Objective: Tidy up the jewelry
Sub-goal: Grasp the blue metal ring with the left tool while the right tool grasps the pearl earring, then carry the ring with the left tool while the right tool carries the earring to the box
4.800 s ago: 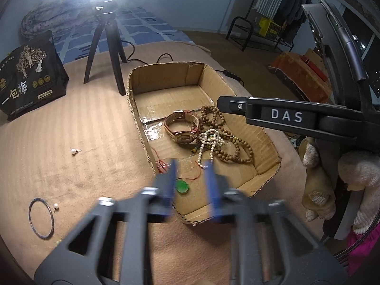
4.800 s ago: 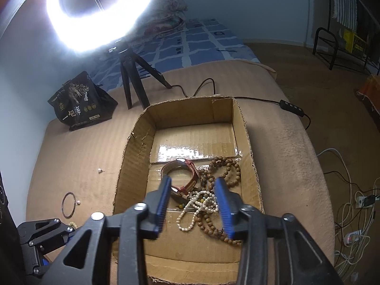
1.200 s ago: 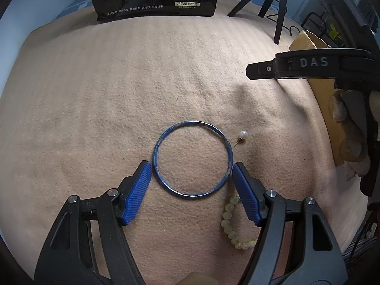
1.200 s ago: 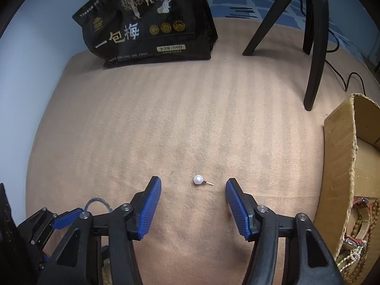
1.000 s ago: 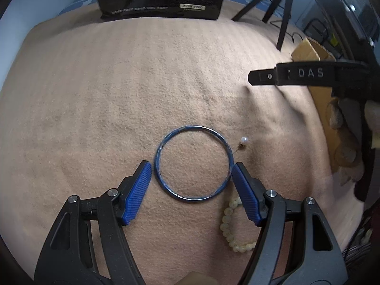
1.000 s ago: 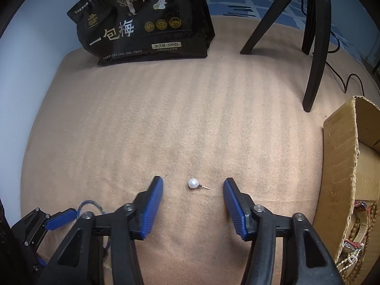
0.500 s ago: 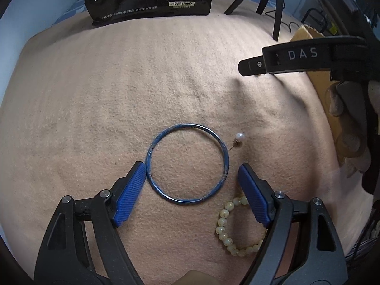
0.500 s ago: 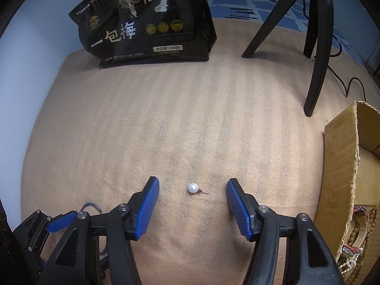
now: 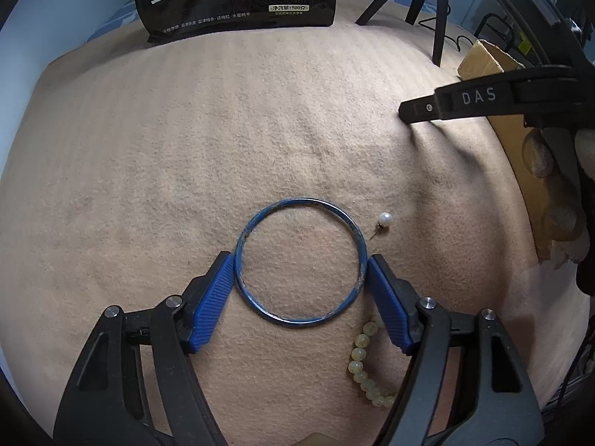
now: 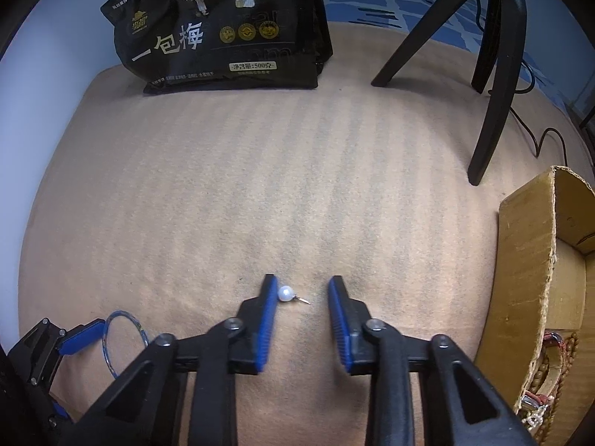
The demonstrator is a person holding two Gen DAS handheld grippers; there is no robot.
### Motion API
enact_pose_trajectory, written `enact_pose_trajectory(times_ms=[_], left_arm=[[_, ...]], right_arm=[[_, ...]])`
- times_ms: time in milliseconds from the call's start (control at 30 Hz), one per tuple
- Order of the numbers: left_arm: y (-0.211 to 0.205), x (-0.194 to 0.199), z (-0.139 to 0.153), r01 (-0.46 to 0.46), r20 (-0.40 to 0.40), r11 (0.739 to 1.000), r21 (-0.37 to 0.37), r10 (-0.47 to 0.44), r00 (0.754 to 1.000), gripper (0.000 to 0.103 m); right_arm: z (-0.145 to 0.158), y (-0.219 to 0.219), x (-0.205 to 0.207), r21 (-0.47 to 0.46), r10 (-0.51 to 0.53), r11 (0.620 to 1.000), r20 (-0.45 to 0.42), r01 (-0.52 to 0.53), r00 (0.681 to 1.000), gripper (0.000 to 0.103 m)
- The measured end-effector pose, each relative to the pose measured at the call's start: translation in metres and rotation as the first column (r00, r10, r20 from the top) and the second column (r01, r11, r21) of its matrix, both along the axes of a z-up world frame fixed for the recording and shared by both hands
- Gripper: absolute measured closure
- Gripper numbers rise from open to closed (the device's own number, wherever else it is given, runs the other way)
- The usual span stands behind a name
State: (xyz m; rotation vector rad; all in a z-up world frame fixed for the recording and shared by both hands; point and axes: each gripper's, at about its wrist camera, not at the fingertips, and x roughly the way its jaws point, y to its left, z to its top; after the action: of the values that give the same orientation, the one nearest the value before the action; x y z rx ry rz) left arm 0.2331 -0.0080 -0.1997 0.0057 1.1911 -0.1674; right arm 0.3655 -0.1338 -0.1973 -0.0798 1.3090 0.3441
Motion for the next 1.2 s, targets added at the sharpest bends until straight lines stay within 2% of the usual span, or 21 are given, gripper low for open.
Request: enact_pose_trajectory(times_ms=[33, 333, 633, 933, 1200], left_arm=[[0.0, 0.0, 0.0, 0.001, 0.001, 1.0, 0.001, -0.001, 1.0, 0.028], [0.002, -0.005, 0.003, 0.005, 0.015, 1.0, 0.009, -0.005, 1.0, 0.029], [0.009, -0.008, 0.013, -0.024, 0.04, 1.0, 0.009, 0.024, 0.999, 0.029], [0.004, -0.013, 0.03, -0.024, 0.078, 1.0, 0.002, 0.024, 0.997, 0.029], [-0.013, -0.017, 0.054, -0.002, 0.131, 1.0, -0.011, 0.003, 0.991, 0.029]], right_arm=[[0.0, -0.001, 0.0, 0.003, -0.001, 1.0, -0.001, 0.001, 1.0, 0.086], [0.0, -0.006, -0.003, 0.009, -0.003, 1.0, 0.01, 0.003, 1.0, 0.087], [0.013, -0.013, -0.015, 0.017, 0.0, 1.0, 0.04, -0.001, 0.999, 0.087], [0.042, -0.021, -0.038, 0.03, 0.015, 0.999, 0.093, -0.018, 0.996, 0.087], [0.079, -0.049, -0.062, 0.061, -0.009, 0.998, 0.154, -0.001, 0.988, 0.087]])
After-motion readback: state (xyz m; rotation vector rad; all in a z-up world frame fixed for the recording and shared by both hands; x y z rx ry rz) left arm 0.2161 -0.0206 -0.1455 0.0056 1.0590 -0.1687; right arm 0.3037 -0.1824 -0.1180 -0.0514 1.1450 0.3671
